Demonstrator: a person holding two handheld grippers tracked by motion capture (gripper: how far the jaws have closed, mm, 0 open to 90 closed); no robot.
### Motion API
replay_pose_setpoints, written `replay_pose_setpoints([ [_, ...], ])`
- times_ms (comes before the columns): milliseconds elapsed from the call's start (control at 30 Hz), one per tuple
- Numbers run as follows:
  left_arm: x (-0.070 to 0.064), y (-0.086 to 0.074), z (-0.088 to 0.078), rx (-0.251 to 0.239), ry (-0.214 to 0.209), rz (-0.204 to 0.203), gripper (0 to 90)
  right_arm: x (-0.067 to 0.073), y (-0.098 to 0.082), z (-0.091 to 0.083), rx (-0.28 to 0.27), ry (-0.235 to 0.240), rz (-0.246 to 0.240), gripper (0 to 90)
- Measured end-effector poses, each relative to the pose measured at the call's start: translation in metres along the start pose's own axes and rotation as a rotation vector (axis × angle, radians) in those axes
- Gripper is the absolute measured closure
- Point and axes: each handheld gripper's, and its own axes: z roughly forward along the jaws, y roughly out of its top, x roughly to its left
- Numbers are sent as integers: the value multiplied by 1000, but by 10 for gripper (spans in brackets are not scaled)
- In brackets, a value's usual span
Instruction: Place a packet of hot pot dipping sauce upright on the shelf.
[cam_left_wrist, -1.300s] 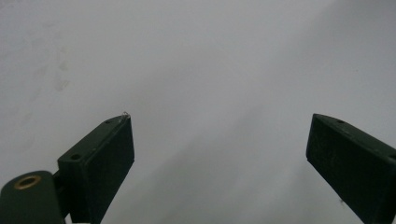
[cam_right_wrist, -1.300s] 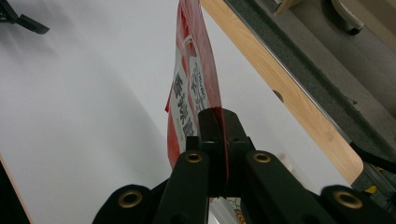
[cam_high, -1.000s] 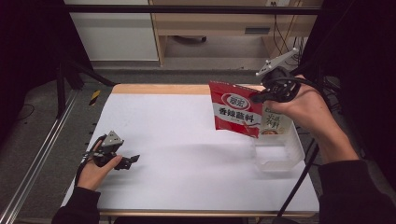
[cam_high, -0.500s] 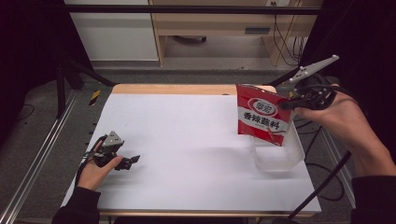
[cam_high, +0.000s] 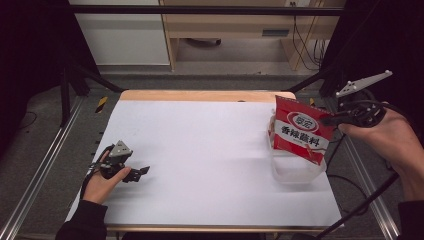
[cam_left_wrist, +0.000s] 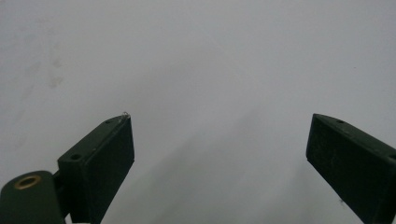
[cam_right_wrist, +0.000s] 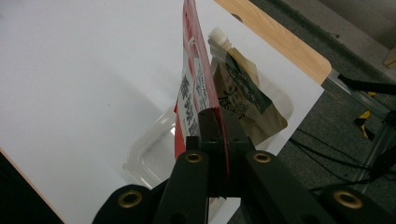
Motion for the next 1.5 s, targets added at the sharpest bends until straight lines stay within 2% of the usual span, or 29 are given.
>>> replay_pose_setpoints([
  [400,-1,0,1,8,-4,4,79,-5,-19,24,6,24,34,900],
  [633,-1,0,2,11,-7,5,79,-6,-33,37,5,38,77,900],
  [833,-2,0,2,10,-7,5,79,-10,-43,34,-1,37,94,900],
  [1067,-1,0,2,10,-6,5,79,-9,-51,32,38,36,93,898],
  [1400,-1,-1,2,12,-8,5,79,-17,-68,35,78,28,141,884],
  [1500,-1,-1,2,13,-7,4,79,-20,-73,36,72,33,154,876],
])
